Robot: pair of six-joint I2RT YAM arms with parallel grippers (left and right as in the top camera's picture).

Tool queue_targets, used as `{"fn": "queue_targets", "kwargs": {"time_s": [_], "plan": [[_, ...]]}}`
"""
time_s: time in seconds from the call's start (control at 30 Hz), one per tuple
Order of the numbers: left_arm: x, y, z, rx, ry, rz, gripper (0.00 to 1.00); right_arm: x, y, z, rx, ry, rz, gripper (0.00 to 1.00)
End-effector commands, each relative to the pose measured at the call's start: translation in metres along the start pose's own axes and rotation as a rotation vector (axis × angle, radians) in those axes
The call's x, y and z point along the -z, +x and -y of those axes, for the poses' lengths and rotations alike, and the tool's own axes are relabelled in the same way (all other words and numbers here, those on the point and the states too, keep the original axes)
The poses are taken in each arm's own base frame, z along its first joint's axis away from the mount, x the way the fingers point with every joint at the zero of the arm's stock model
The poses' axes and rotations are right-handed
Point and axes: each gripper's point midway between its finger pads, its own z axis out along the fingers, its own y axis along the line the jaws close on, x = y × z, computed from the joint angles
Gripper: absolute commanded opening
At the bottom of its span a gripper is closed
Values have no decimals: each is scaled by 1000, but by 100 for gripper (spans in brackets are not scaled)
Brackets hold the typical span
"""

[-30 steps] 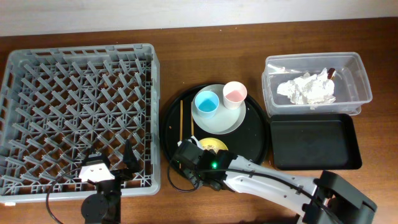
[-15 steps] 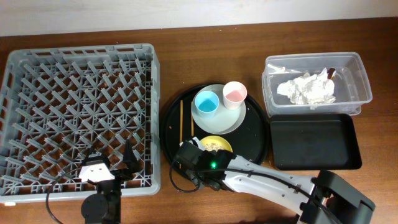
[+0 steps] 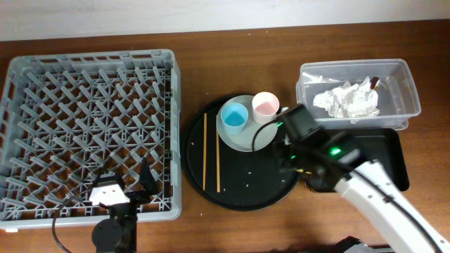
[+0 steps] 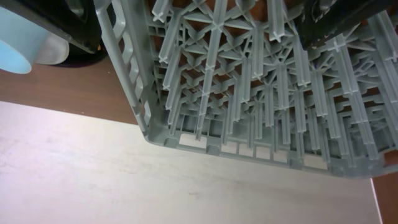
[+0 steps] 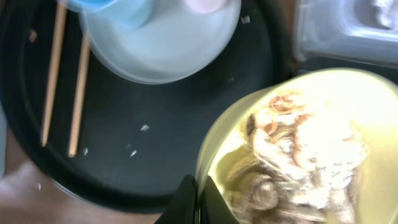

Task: Sort waste into correct bins and load items into the dishwasher rack
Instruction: 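Grasp the yellow bowl with the right gripper and tip scraps onto the black tray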

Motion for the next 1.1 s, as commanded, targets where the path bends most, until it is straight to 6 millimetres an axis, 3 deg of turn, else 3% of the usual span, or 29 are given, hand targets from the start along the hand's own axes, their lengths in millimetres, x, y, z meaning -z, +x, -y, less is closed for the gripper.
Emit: {"fn": "queue_targets", "kwargs": {"time_s": [0.0, 0.07, 0.17, 0.37, 0.43, 0.57, 0.67, 0.87, 0.97, 1.03, 1.07], "plan": [[0, 1, 2, -17, 12, -2, 99, 12, -19, 56, -153, -195, 20, 4], [0, 1, 2, -17, 12, -2, 99, 26, -28, 104, -300, -369, 119, 4], [0, 1, 2, -17, 12, -2, 99, 20, -26, 133, -406, -559, 175, 4], [0, 1, 2, -17, 12, -2, 99, -14, -32, 173, -650, -962, 287, 4], [0, 1, 2, -17, 12, -2, 99, -9, -34, 186, -751, -1036, 331, 4], [0, 1, 2, -17, 12, -2, 99, 1, -21, 214, -867, -1027, 407, 4], [0, 1, 2, -17, 12, -2, 99, 16, -13, 222, -1027, -1139, 502, 4], [0, 1, 2, -17, 12, -2, 99, 22, -7, 209, -1162, -1183, 394, 4], [0, 1, 2, -17, 12, -2, 99, 34, -5, 198, -1087, -1129, 357, 4], [0, 1, 2, -17, 12, -2, 99, 56, -10, 189, -967, -1076, 334, 4], [0, 1, 2, -17, 12, -2, 99, 66, -15, 172, -816, -982, 235, 4]]}}
